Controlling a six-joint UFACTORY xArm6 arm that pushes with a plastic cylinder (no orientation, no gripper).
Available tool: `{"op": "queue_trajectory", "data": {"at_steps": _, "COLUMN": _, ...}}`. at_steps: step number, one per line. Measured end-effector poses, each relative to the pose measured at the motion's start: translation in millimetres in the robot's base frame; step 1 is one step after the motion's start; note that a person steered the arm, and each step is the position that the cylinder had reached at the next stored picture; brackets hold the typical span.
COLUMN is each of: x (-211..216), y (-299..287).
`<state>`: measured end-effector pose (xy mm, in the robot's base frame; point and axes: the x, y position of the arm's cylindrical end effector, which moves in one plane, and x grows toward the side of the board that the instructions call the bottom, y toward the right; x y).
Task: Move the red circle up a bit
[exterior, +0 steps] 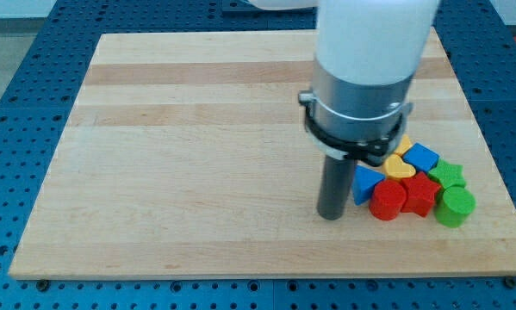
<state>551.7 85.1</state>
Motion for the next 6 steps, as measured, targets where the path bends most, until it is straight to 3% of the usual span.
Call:
{"op": "queue_trajectory", "data": {"at_steps": 2, "x": 0, "y": 19}}
{"op": "queue_trajectory", "data": {"at_steps": 4, "x": 65, "y": 56}}
{"op": "queue_trajectory", "data": {"at_steps": 6, "x": 27, "y": 56}}
